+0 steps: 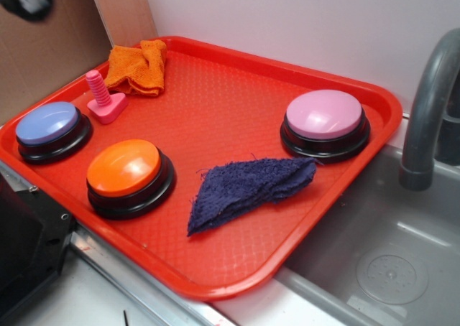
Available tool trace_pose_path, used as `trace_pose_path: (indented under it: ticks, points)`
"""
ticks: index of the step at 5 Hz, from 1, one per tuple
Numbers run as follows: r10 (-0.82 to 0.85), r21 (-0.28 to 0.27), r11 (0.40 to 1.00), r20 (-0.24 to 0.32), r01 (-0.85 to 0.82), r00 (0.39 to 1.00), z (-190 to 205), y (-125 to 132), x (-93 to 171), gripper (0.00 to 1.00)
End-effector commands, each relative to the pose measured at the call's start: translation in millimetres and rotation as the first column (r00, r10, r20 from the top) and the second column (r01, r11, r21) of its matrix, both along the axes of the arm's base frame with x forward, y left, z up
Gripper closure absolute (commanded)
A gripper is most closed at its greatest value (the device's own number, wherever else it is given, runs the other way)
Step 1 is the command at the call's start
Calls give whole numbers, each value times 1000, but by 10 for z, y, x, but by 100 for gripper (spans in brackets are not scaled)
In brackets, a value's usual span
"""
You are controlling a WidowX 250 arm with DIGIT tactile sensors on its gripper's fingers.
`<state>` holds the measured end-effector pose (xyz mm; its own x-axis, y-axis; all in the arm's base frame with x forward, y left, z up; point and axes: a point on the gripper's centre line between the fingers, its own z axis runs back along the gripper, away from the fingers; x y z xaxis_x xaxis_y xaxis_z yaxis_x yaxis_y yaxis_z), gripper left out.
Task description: Push the orange button.
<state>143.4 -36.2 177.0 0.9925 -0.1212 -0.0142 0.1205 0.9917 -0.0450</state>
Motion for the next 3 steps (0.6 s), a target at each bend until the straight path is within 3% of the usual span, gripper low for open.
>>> trace_pose_path:
  ticks: [1, 2, 3]
  points:
    - [-142, 61, 988, 12, 141, 990, -619, -238, 91, 0]
    - [-179, 82, 981, 14, 177, 984, -821, -175, 25, 0]
    - [-157, 86, 984, -18, 158, 987, -1062, 31, -27, 0]
